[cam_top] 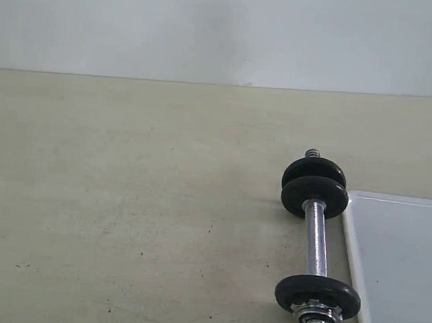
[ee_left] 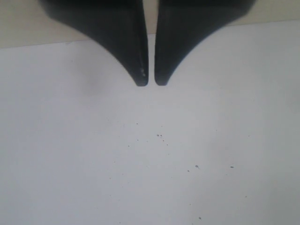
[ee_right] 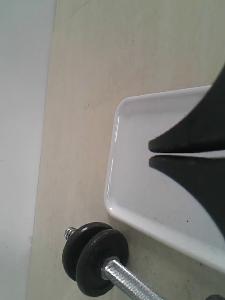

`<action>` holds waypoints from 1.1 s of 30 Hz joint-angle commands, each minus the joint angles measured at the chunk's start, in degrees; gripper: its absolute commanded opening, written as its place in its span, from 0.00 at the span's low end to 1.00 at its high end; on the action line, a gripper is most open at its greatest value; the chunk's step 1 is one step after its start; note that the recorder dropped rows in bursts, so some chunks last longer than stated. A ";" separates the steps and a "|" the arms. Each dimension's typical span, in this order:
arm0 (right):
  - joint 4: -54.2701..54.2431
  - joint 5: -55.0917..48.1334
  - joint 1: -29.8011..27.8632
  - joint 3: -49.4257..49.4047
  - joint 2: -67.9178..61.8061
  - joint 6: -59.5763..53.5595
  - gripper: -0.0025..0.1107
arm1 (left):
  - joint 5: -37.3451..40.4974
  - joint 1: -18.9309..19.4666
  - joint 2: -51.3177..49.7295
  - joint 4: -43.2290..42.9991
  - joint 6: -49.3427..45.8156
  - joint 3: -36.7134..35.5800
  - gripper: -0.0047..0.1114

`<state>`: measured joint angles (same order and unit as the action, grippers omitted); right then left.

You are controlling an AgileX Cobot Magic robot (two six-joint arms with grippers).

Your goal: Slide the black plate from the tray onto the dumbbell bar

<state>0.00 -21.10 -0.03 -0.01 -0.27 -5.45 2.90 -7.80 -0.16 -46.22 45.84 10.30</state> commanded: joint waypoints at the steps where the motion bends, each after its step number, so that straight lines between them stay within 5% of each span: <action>1: 0.36 0.07 -0.44 0.01 0.27 -0.26 0.02 | 0.18 0.17 0.16 0.12 0.34 -0.23 0.08; 33: 0.36 0.07 -0.44 0.01 0.27 -0.26 0.02 | 5.67 0.17 0.16 0.38 0.34 -2.28 0.08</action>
<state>0.00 -21.23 -0.03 -0.01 -0.27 -5.45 6.60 -7.80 -0.16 -46.22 45.84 9.00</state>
